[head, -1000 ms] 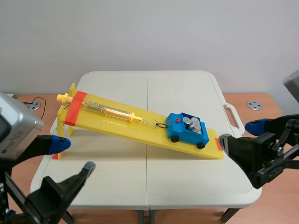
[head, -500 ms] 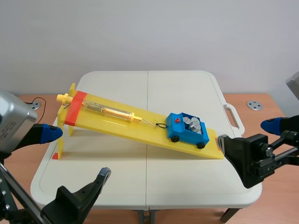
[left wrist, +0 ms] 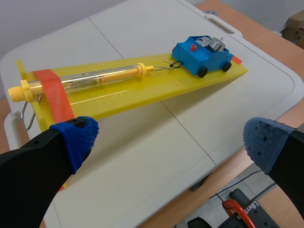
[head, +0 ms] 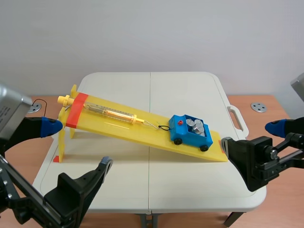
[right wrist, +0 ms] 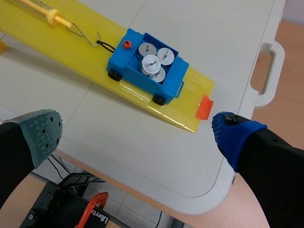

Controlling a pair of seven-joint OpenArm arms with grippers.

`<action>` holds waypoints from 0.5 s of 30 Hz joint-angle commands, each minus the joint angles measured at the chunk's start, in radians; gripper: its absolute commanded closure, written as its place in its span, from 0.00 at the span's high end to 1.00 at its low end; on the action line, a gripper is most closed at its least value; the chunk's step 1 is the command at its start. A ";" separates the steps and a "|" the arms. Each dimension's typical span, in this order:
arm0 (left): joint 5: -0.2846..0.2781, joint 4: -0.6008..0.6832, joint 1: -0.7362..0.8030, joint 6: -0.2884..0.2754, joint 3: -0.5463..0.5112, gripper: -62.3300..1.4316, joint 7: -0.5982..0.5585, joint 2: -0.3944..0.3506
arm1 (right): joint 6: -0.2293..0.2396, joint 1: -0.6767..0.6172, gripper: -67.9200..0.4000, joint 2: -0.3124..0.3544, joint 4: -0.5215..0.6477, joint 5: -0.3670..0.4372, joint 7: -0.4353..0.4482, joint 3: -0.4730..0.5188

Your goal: Place the four metal weights on the blue cart on the ramp.

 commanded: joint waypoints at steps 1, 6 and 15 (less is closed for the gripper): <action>-0.063 0.058 -0.003 0.036 -0.008 1.00 -0.143 -0.009 | 0.011 0.009 0.97 0.047 0.119 0.059 0.116 0.045; -0.063 0.058 -0.003 0.036 -0.008 1.00 -0.147 -0.009 | 0.011 0.009 0.97 0.047 0.119 0.059 0.116 0.045; -0.063 0.058 -0.003 0.036 -0.008 1.00 -0.149 -0.009 | 0.011 0.009 0.97 0.047 0.119 0.059 0.116 0.045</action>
